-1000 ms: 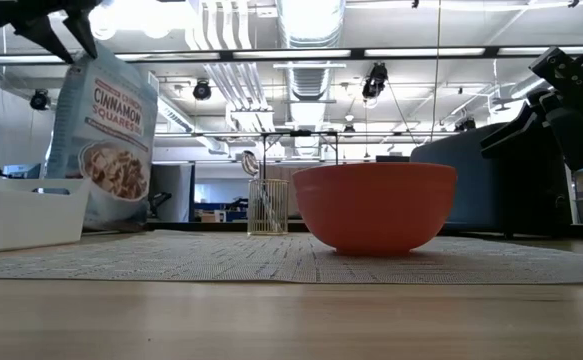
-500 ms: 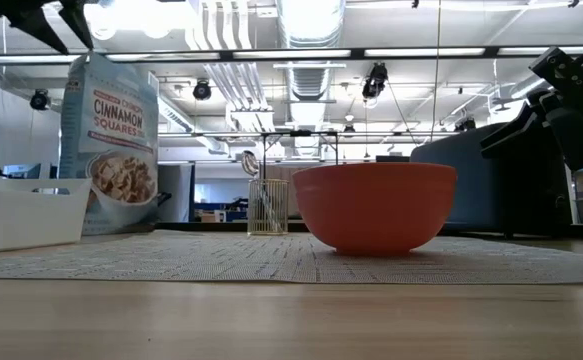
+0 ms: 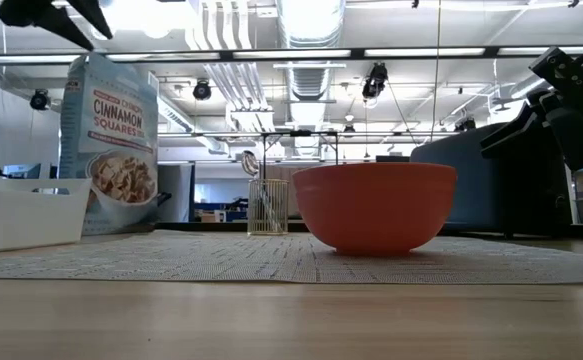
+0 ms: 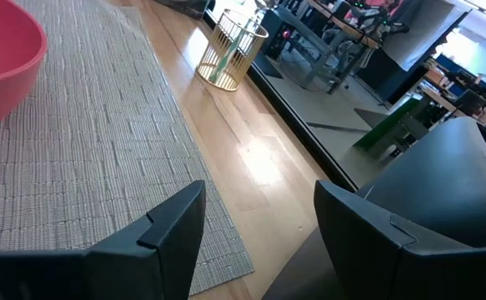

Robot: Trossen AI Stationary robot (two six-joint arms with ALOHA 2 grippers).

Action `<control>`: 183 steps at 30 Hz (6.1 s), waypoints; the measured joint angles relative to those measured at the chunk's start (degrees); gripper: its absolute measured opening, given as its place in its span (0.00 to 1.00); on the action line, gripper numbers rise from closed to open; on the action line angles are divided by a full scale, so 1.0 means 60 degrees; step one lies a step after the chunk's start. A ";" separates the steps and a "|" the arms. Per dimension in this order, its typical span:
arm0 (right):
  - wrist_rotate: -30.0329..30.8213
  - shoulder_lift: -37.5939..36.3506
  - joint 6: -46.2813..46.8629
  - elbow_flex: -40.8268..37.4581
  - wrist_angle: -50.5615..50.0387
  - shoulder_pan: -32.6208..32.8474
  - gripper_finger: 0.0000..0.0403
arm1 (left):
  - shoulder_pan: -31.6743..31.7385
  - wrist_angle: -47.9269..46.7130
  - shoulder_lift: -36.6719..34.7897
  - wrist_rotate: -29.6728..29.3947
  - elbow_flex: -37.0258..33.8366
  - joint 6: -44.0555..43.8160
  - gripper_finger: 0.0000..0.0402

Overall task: Arrange a breakfast setting
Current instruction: Put the pink plate on the gray table mat

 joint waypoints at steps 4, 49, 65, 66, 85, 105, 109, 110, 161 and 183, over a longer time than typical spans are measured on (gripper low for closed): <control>0.0000 0.0000 0.0000 0.0002 0.0000 0.0001 0.53 | -0.0484 0.0671 0.0005 0.0237 -0.0421 0.0112 0.51; 0.0000 0.0000 0.0004 0.0000 0.0000 -0.0001 0.53 | -0.8822 0.2193 0.5939 0.2648 -0.1478 -0.7775 0.51; 0.0000 -0.0002 0.0004 0.0002 -0.0002 0.0000 0.53 | -1.0092 0.2779 0.8674 0.3302 -0.0063 -1.1094 0.51; 0.0000 0.0000 0.0004 0.0001 0.0000 0.0002 0.53 | -1.0144 0.2641 0.8907 0.3393 0.0136 -1.1232 0.51; 0.0000 -0.0001 0.0004 0.0001 -0.0003 0.0002 0.53 | -1.0601 0.0619 1.2310 0.5048 0.3260 -1.2318 0.51; 0.0000 0.0000 0.0000 0.0001 -0.0001 0.0000 0.53 | -1.0751 0.1497 1.2836 0.5804 0.2679 -1.2901 0.50; 0.0000 0.0000 0.0004 0.0004 0.0000 0.0002 0.53 | -1.0748 0.1591 1.2896 0.5807 0.2679 -1.2694 0.42; 0.0000 0.0000 0.0000 0.0000 0.0000 0.0000 0.53 | -1.0748 0.1603 1.2901 0.5807 0.2679 -1.2666 0.40; 0.0000 0.0000 0.0001 0.0001 -0.0002 0.0002 0.53 | -0.7393 0.0727 1.2901 0.3250 0.4982 -0.3807 0.00; 0.0000 0.0000 0.0004 0.0003 -0.0001 0.0002 0.53 | -0.5185 0.0966 1.2901 0.2966 0.3990 0.1335 0.00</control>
